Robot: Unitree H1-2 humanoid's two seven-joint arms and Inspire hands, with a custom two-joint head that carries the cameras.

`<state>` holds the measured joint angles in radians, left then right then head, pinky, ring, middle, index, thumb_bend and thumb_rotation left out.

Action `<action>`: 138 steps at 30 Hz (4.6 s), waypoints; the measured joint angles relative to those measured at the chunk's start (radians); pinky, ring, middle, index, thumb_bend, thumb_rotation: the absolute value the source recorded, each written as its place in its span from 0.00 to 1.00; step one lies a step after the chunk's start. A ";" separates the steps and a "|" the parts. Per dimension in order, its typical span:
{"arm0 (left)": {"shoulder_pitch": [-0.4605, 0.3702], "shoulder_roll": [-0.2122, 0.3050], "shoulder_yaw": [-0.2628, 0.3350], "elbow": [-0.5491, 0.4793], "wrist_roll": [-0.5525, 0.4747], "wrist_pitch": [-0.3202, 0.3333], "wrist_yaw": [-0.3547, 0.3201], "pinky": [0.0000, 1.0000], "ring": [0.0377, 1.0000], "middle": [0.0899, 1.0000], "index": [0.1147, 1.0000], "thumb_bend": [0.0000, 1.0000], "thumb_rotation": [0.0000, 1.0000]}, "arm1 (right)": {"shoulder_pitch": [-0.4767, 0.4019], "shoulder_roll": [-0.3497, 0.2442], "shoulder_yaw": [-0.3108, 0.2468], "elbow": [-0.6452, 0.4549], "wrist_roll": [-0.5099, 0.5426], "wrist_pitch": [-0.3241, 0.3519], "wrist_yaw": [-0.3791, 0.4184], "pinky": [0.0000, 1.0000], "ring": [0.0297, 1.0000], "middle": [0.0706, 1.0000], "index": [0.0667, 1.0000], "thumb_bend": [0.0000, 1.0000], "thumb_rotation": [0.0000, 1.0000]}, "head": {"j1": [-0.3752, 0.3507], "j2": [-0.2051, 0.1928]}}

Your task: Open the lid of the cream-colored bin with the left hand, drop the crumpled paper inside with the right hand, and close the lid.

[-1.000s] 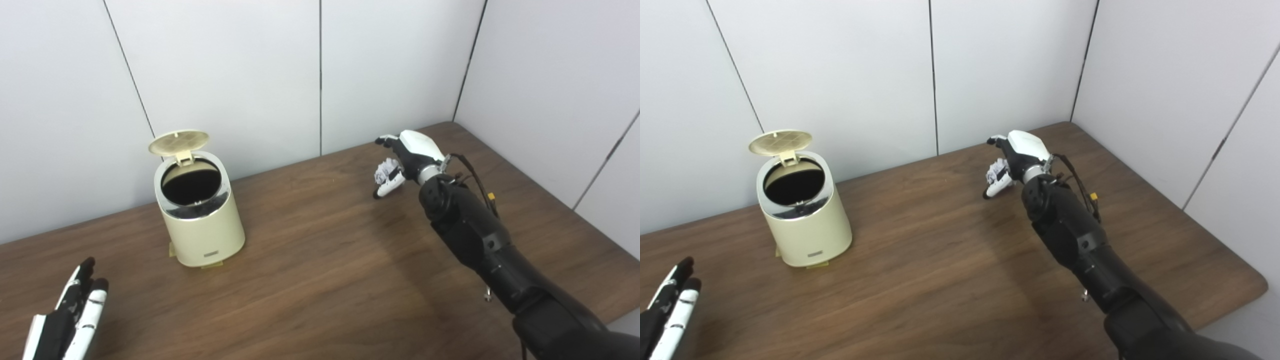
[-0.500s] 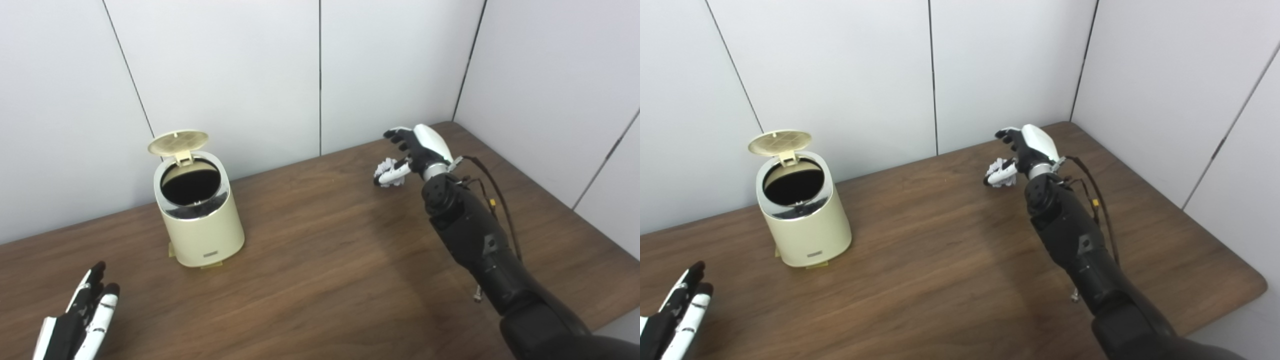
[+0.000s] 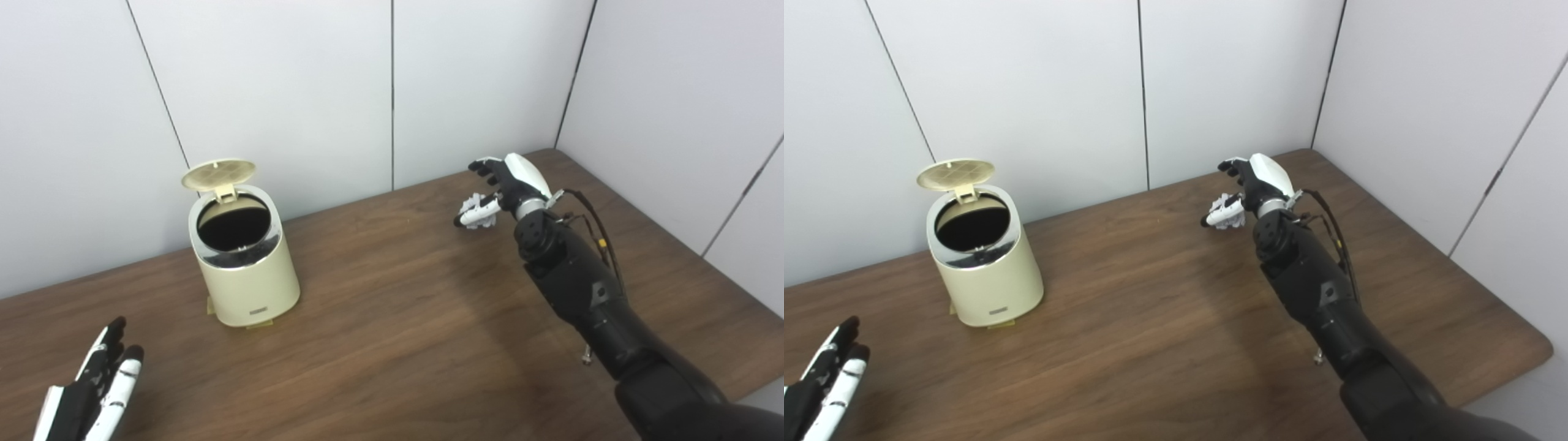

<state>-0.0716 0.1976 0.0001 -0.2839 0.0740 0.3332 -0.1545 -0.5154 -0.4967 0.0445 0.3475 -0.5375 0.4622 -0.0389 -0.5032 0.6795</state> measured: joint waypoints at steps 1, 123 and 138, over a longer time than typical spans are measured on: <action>0.000 0.000 0.000 0.000 0.000 0.000 -0.001 1.00 1.00 1.00 1.00 0.44 0.71 | 0.000 0.001 0.003 0.000 -0.001 0.000 -0.003 0.71 0.78 0.79 0.74 0.98 0.10 | 0.002 0.000; -0.009 -0.120 0.006 0.112 0.041 -0.097 0.113 1.00 1.00 1.00 1.00 0.57 0.73 | 0.004 0.181 0.210 -0.490 -0.235 -0.207 -0.012 0.30 0.37 0.48 0.46 0.49 0.00 | 0.454 -0.055; -0.006 -0.160 -0.007 0.184 0.063 -0.182 0.180 1.00 1.00 1.00 1.00 0.55 0.77 | -0.115 0.224 0.237 -0.353 -0.260 -0.323 0.006 0.28 0.36 0.49 0.50 0.49 0.00 | 0.537 -0.084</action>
<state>-0.0776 0.0380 -0.0070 -0.1000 0.1371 0.1509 0.0258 -0.6301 -0.2726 0.2814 -0.0051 -0.7975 0.1389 -0.0333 0.0337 0.5952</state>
